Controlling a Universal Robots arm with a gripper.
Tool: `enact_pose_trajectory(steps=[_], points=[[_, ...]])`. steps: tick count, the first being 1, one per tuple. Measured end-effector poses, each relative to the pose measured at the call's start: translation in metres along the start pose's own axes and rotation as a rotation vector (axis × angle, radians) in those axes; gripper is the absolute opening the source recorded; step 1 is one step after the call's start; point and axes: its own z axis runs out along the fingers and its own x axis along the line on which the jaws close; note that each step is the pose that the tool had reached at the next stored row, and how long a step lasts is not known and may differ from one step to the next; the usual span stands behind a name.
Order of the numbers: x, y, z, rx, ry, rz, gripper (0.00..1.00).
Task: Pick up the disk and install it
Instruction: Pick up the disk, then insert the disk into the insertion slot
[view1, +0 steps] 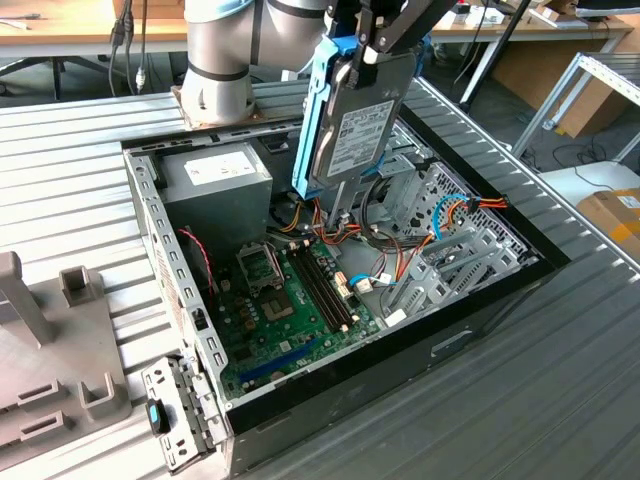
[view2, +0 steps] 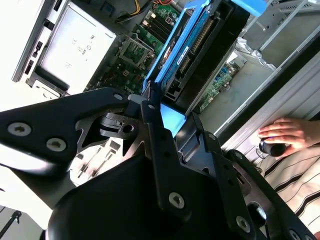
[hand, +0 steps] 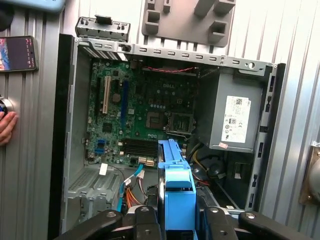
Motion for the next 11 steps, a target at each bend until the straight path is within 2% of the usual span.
enact_pose_trajectory(steps=[3, 7, 9, 11], points=[[0.0016, 0.0001, -0.0001, 0.0000, 0.0000, 0.000, 0.37], [0.0076, 0.0007, -0.0003, 0.0000, -0.0001, 0.000, 0.37], [0.0140, 0.0013, -0.0007, 0.0000, 0.0001, 0.001, 0.37], [0.0175, 0.0016, -0.0008, 0.0001, 0.0000, 0.002, 0.37]])
